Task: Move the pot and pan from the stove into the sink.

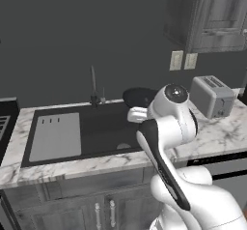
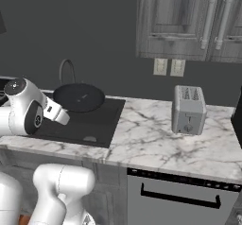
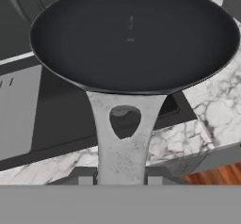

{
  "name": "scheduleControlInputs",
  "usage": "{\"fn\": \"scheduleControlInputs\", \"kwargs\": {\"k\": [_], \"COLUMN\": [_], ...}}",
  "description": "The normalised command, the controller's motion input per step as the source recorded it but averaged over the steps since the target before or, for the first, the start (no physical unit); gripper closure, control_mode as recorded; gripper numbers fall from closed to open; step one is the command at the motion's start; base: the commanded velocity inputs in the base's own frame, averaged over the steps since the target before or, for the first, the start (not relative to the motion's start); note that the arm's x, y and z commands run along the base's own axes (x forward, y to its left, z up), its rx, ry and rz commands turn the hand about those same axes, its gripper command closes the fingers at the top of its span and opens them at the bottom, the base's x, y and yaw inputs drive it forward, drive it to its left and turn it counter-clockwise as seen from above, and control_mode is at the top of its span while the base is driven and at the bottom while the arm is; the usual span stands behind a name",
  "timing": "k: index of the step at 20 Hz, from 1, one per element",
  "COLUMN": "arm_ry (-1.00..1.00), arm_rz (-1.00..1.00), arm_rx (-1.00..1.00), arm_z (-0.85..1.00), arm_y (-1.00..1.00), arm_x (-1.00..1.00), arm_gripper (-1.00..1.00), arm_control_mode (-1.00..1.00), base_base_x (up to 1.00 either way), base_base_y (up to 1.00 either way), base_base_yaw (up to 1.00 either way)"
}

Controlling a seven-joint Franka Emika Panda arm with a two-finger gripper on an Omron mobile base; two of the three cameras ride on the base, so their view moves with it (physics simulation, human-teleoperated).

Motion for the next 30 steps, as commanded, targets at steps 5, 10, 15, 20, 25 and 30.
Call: {"fn": "scheduleControlInputs", "kwargs": {"k": [5,10,15,20,25,30], "arm_ry": [0.1,0.08,0.06,0.04,0.01,0.0], "arm_rz": [0.03,0.04,0.05,0.07,0.12,0.13], "arm_rx": [-0.05,-0.07,-0.03,-0.02,0.0,0.0], "arm_z": [-0.18,-0.18,-0.23,-0.3,-0.31,-0.21], "arm_y": [0.0,0.0,0.02,0.06,0.01,0.03], "arm_x": [0.15,0.09,0.03,0.0,0.0,0.11], "arm_gripper": [1.0,1.0,1.0,1.0,1.0,1.0], "arm_control_mode": [-1.0,-1.0,-1.0,-1.0,-1.0,-1.0], "base_base_x": [0.0,0.0,0.0,0.0,0.0,0.0], "base_base_y": [0.0,0.0,0.0,0.0,0.0,0.0], "base_base_yaw": [0.0,0.0,0.0,0.0,0.0,0.0]}}
